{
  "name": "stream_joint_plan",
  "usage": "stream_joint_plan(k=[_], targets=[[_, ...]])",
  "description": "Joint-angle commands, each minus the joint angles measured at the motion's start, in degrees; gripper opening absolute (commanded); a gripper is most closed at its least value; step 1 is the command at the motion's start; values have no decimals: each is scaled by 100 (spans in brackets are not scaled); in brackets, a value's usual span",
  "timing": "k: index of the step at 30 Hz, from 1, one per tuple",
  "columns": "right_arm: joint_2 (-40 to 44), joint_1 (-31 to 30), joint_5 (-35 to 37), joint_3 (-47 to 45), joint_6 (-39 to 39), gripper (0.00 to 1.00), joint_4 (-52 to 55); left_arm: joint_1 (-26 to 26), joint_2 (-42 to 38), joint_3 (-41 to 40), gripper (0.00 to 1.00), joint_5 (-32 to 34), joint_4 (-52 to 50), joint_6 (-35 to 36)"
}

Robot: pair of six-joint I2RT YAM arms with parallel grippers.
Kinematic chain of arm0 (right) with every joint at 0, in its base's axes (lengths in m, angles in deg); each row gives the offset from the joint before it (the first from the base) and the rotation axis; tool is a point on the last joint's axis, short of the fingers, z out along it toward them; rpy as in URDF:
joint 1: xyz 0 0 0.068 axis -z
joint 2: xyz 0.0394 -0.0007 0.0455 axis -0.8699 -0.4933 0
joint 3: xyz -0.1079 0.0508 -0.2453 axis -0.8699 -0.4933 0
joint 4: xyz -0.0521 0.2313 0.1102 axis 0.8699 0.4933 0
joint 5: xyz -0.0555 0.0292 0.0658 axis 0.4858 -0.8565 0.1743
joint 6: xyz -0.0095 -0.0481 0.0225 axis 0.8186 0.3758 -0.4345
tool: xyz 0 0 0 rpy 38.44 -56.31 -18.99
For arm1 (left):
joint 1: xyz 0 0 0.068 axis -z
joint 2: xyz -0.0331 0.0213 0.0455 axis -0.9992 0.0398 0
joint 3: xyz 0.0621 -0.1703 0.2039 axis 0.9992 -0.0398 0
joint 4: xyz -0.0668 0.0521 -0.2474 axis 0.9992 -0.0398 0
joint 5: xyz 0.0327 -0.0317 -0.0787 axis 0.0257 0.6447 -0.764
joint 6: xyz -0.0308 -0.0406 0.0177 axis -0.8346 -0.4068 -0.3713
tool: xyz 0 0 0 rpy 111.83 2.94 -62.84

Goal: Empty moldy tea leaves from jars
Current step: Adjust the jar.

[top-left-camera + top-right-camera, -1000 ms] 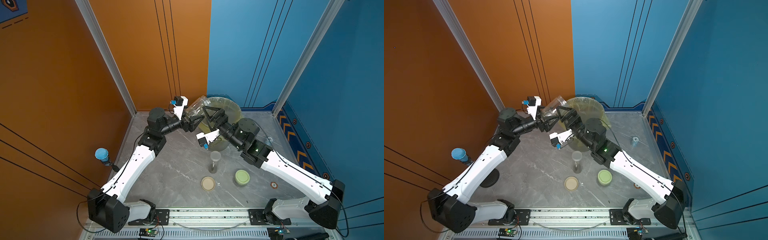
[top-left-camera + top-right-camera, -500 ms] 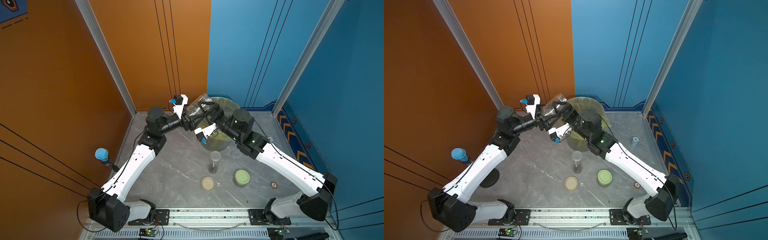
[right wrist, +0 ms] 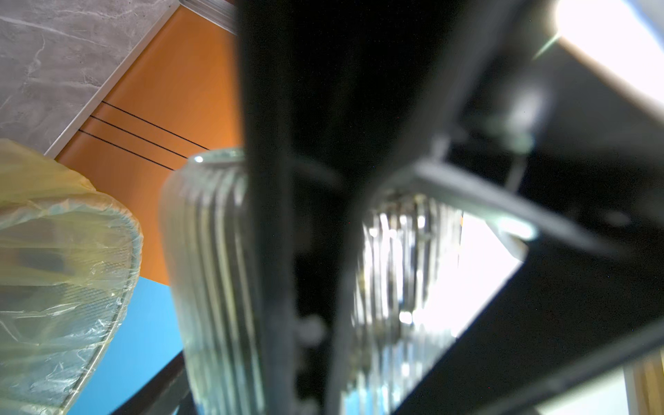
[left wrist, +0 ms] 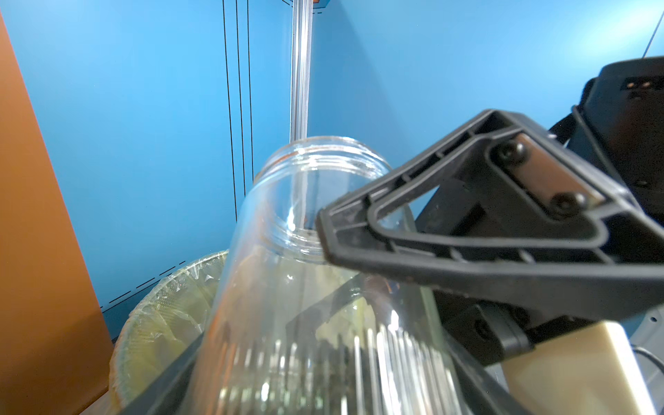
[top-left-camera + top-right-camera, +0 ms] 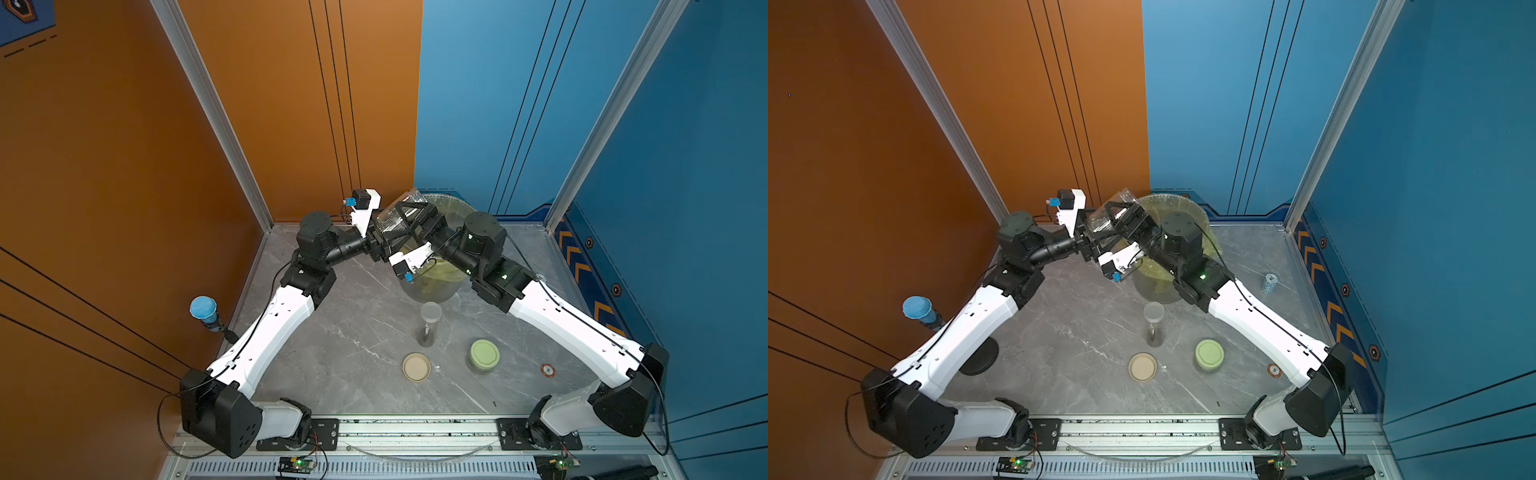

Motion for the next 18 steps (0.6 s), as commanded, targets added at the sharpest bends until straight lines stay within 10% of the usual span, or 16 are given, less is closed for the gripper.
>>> stream_joint_plan(k=[1, 7, 18], targets=[[-61, 71, -108, 194, -1, 83, 66, 46, -83, 325, 25, -244, 609, 16], [-22, 71, -187, 157, -93, 75, 39, 47, -80, 269, 25, -312, 683, 14], [-50, 180, -240, 301, -246, 95, 26, 48, -95, 172, 25, -410, 705, 78]])
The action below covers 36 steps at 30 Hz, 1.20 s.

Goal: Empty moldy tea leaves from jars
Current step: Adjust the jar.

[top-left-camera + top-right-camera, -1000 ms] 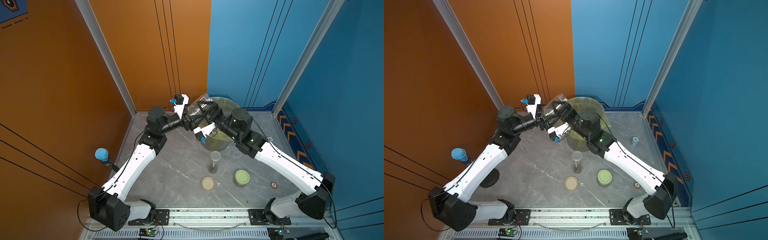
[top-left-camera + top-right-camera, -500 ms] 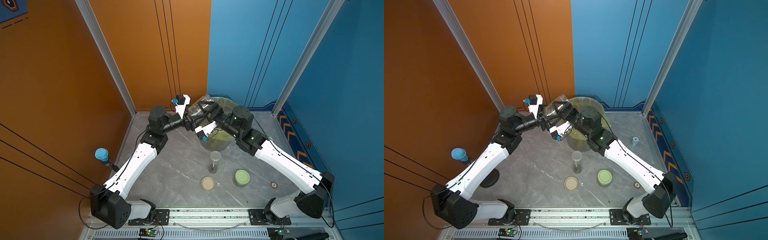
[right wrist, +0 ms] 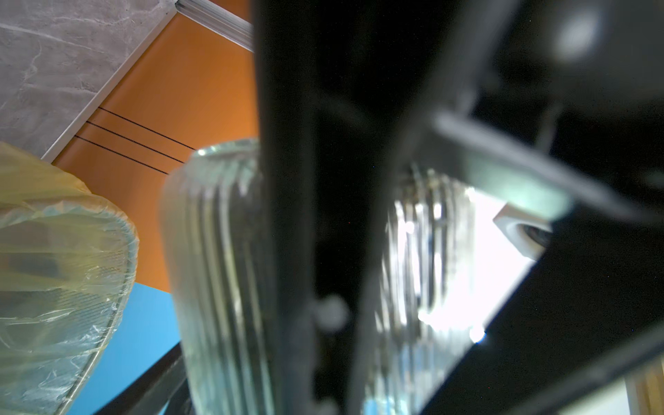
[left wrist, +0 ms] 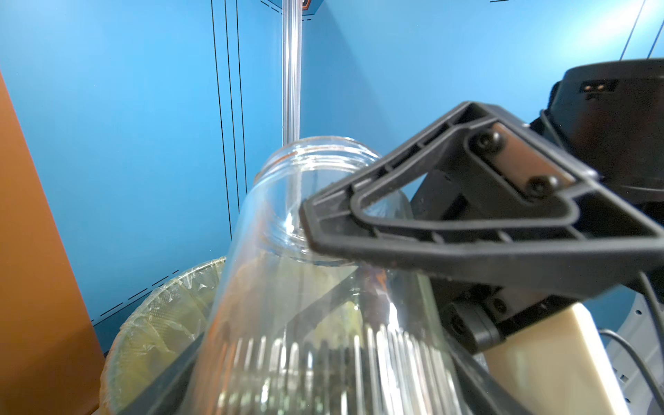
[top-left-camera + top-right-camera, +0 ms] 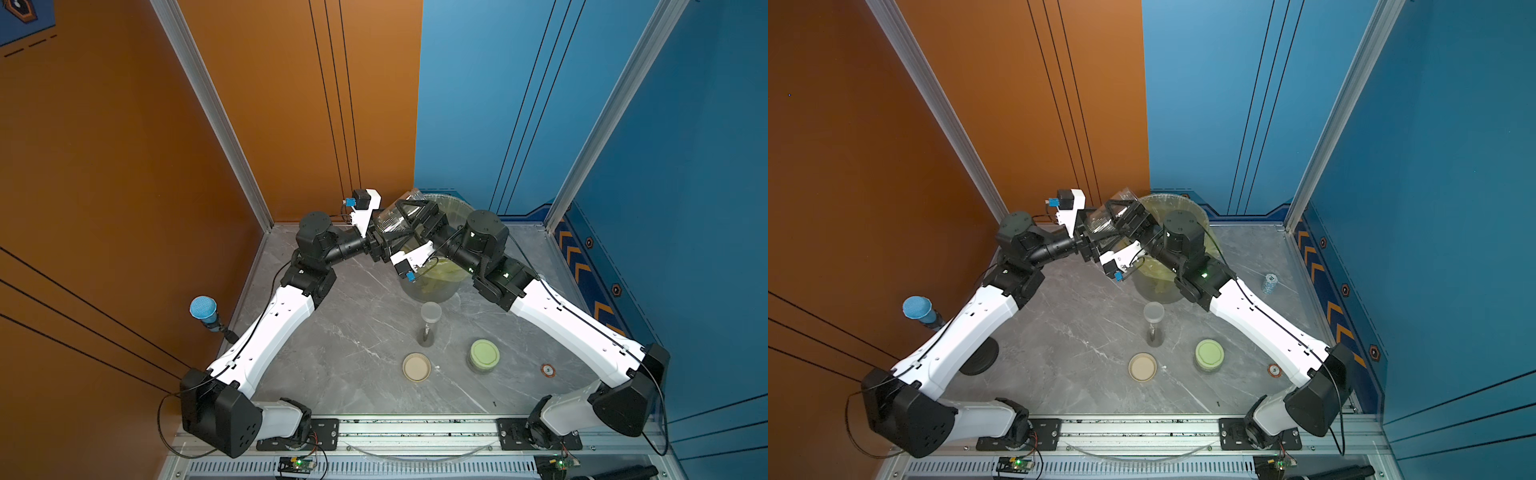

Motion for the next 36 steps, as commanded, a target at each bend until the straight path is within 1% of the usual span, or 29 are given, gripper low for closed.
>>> stream_joint_plan(k=[1, 9, 12, 15, 17, 19, 23, 26, 29, 32, 36], targets=[[-52, 75, -46, 245, -145, 94, 50, 48, -107, 167, 25, -228, 550, 78], [-57, 55, -68, 255, -101, 78, 110, 36, -105, 154, 25, -244, 554, 81], [-35, 40, -86, 236, -88, 70, 117, 37, -99, 144, 26, -244, 552, 83], [-26, 16, -86, 235, -85, 60, 146, 25, -100, 135, 31, -247, 554, 100], [-26, 11, -69, 240, -102, 51, 151, 6, -99, 123, 37, -236, 550, 102], [-18, 13, -53, 240, -125, 44, 152, -4, -90, 114, 46, -213, 549, 106], [-26, 1, 2, 236, -167, 39, 152, -51, -74, 88, 57, -147, 554, 118], [-38, 4, 20, 252, -223, 39, 126, -69, -90, 76, 65, -124, 552, 122], [-46, 8, 37, 281, -264, 37, 117, -70, -104, 48, 69, -81, 549, 134], [-52, 14, 37, 282, -276, 33, 112, -84, -114, 32, 71, -47, 549, 142], [-44, 18, 22, 274, -294, 33, 99, -117, -138, 13, 73, 5, 549, 126]])
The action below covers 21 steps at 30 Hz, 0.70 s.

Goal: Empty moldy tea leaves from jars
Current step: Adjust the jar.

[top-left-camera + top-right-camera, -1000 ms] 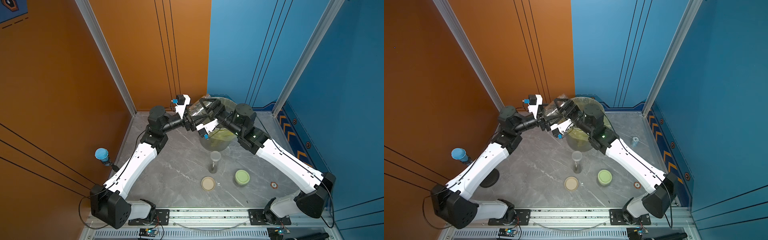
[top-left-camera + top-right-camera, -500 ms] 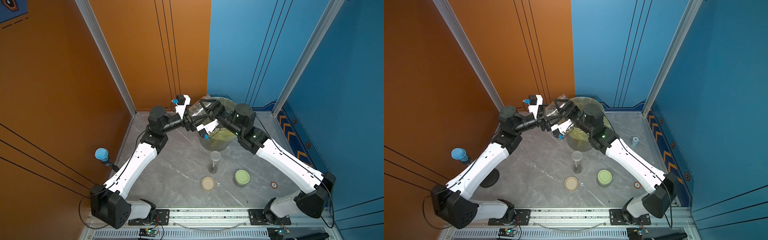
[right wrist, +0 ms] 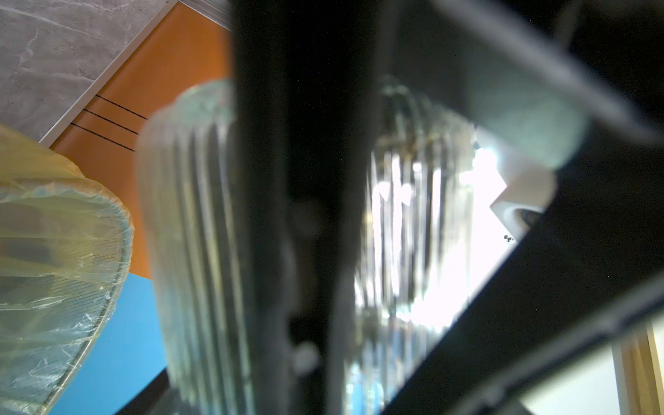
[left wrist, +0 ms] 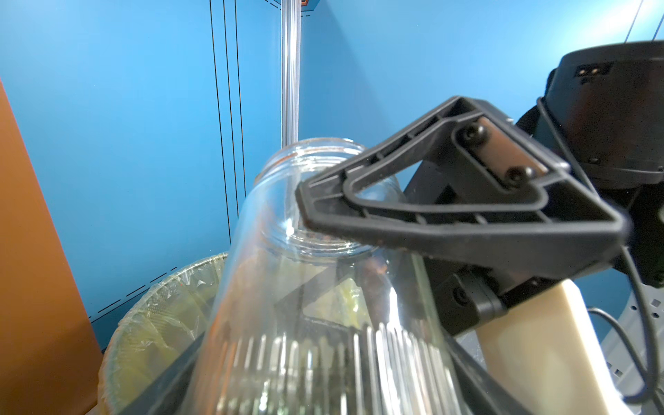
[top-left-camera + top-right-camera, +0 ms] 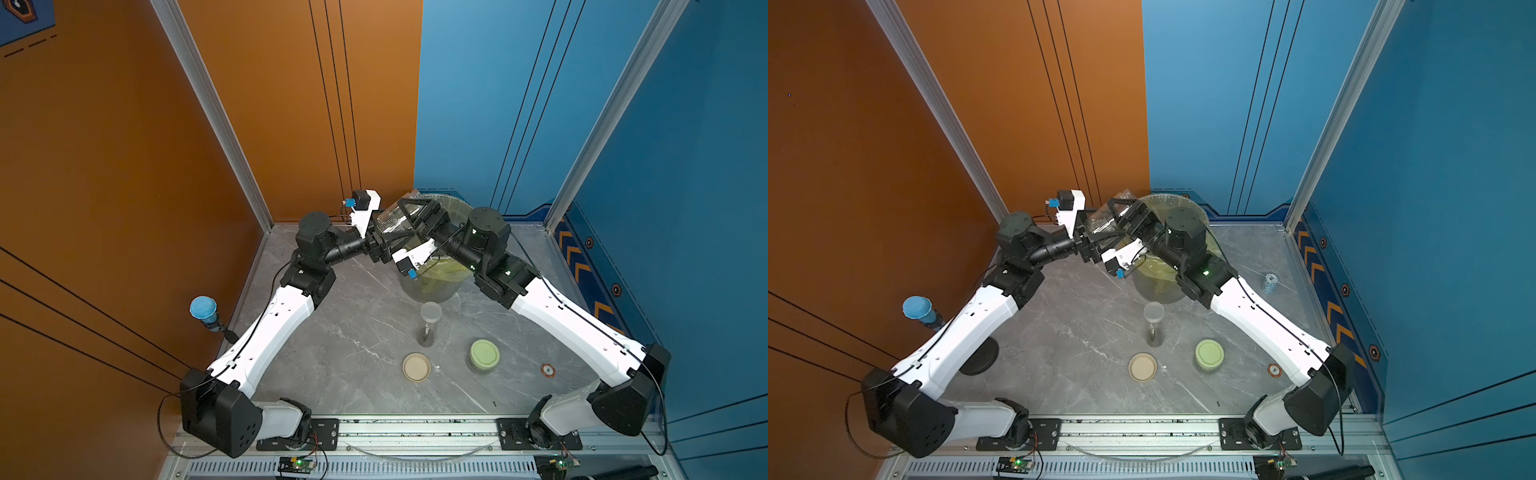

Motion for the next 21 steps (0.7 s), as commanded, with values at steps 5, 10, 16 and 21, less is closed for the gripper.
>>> stream_joint_plan(k=[5, 10, 16, 21], targets=[[-17, -3, -1, 183, -471, 32, -8, -74, -168, 56, 58, 58, 583, 152], [-10, -7, -44, 182, -551, 32, 14, -76, -161, 94, 38, 0, 593, 185], [-8, -39, -120, 87, -712, 70, -147, -47, -157, -13, 19, -12, 888, 183], [-15, -39, -152, 50, -827, 100, -297, -45, -169, -66, 14, 71, 1000, 218]])
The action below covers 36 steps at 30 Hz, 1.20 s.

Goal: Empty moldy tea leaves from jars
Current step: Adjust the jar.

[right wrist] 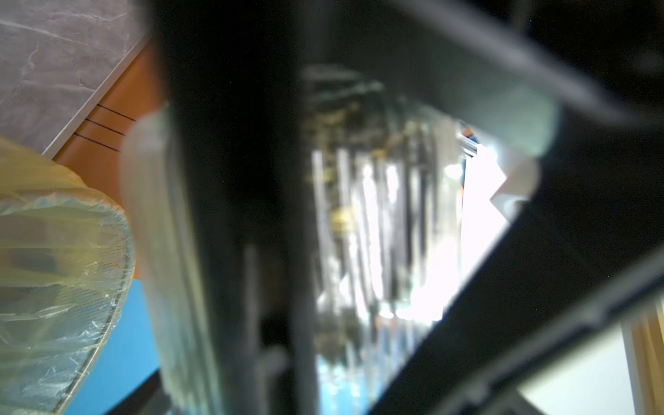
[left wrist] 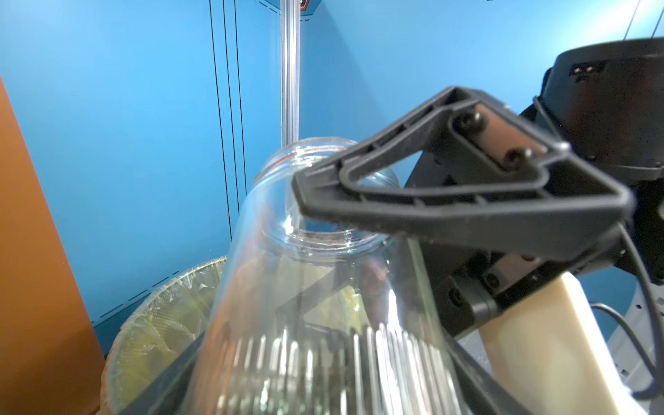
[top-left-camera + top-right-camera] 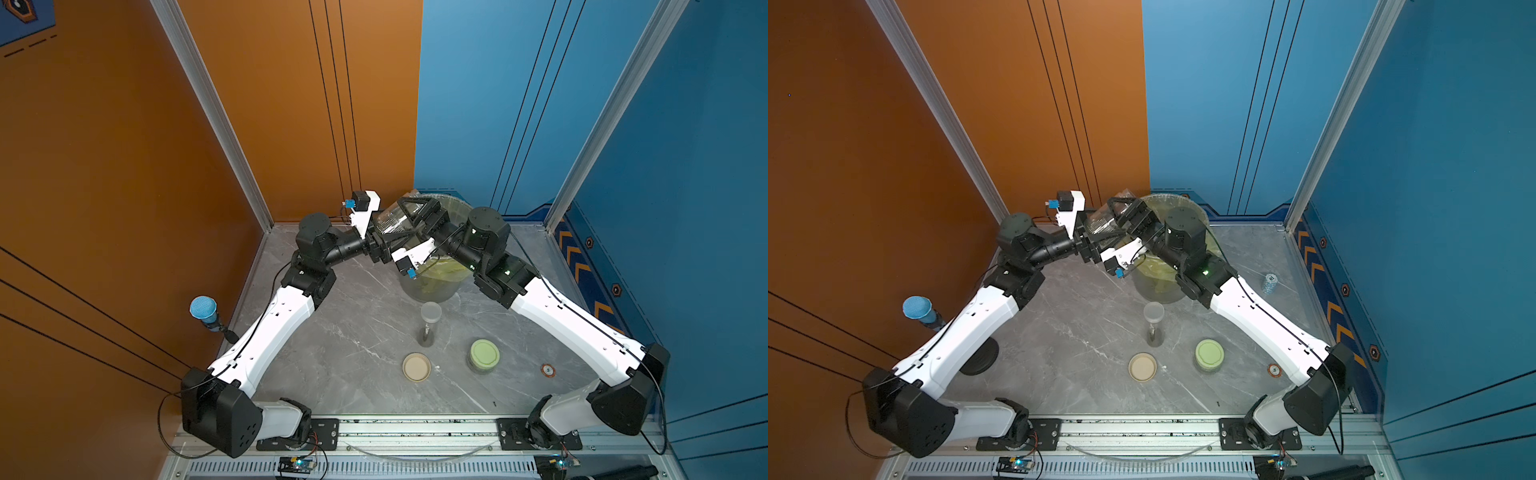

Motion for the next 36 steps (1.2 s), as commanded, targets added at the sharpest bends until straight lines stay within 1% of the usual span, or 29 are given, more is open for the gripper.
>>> stream_joint_plan(k=[1, 8, 13, 16, 18, 21, 22, 24, 25, 26, 27, 28, 30, 31, 32, 33, 35, 36], targets=[[11, -25, -145, 27, -528, 100, -259, -22, -171, 28, 14, 87, 779, 175], [291, -21, -294, -337, -686, 100, -486, -127, -171, 59, 14, 183, 843, 127], [670, -43, -272, -731, -1089, 100, -838, -251, -174, 66, 14, 233, 840, 108], [992, -86, -98, -966, -1623, 100, -881, -330, -163, 79, 14, 225, 909, 51], [1309, -157, 65, -1068, -2388, 100, -798, -378, -149, 102, 15, 218, 954, 3], [1780, -296, 513, -1091, -3997, 100, -634, -401, -125, 109, 15, 217, 1022, -23], [1961, -343, 692, -1064, -4776, 100, -564, -410, -109, 122, 15, 218, 1058, -35], [2218, -340, 1068, -860, -6552, 100, -306, -407, -66, 148, 15, 202, 1124, -54], [2296, -306, 1277, -710, -7614, 100, -118, -408, -47, 166, 15, 209, 1154, -56], [2350, -219, 1424, -589, -8651, 100, 28, -414, -20, 183, 15, 204, 1186, -60], [2366, -107, 1458, -545, -9496, 100, 113, -399, 2, 186, 15, 216, 1219, -50], [2375, 40, 1347, -534, -10384, 100, 220, -398, 27, 196, 15, 228, 1267, -31], [2329, 126, 1021, -592, -11636, 100, 244, -390, 85, 204, 15, 273, 1383, -39], [2267, 133, 1099, -595, -12364, 100, 270, -373, 122, 212, 15, 282, 1455, -52], [2193, 400, 1108, -623, -13141, 100, 353, -366, 162, 229, 15, 313, 1509, -62], [2154, 578, 911, -678, -13763, 100, 342, -363, 179, 251, 15, 333, 1546, -59], [2056, 828, 517, -1136, -15135, 100, -296, -339, 240, 264, 15, 392, 1675, -79], [2006, 845, 403, -1318, -15545, 100, -618, -324, 265, 273, 15, 409, 1719, -81]])
